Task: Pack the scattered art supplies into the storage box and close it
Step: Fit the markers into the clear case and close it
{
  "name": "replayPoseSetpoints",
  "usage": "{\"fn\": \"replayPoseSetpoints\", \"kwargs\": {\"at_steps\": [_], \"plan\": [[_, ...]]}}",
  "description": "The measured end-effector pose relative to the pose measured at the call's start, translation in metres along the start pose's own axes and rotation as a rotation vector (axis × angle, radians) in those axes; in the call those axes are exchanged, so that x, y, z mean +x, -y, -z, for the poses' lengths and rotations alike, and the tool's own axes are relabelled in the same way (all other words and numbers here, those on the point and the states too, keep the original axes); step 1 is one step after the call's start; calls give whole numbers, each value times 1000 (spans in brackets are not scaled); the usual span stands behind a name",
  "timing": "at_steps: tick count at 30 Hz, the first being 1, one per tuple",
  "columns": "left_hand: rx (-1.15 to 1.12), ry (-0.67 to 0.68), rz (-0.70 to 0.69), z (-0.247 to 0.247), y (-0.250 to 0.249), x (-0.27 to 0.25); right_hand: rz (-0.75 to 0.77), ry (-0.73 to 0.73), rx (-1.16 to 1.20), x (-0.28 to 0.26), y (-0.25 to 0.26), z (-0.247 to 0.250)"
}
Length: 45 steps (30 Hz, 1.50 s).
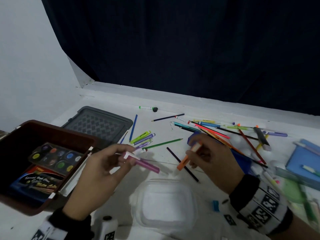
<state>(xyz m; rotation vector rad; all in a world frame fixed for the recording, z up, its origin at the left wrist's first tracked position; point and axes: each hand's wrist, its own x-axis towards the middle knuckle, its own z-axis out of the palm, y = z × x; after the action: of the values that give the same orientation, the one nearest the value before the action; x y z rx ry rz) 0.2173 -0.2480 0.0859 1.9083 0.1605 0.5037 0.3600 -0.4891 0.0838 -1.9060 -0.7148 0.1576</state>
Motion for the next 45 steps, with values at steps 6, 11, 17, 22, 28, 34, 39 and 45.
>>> {"fn": "replayPoseSetpoints", "kwargs": {"at_steps": [6,11,17,22,28,34,39,45], "plan": [[163,262,-14,10,17,-36,-142,83,127,-40,-18,-4],[489,381,-189,5,32,-42,86,178,-241,-56,-33,-16],[851,450,-255,-9,44,-33,222,320,-711,-48,-30,-29],[940,537,-249,-25,42,-22,170,402,-829,-38,-22,-38],[1050,595,-229,-40,46,-17,32,519,-790,-32,-23,-51],[1090,541,-202,-49,53,-18,-18,504,-758,-30,-35,-62],[1071,527,-184,-49,57,-18,31,529,-714,-28,-39,-56],[667,307,-178,-35,52,-12,88,470,-524,-11,-41,-45]]}}
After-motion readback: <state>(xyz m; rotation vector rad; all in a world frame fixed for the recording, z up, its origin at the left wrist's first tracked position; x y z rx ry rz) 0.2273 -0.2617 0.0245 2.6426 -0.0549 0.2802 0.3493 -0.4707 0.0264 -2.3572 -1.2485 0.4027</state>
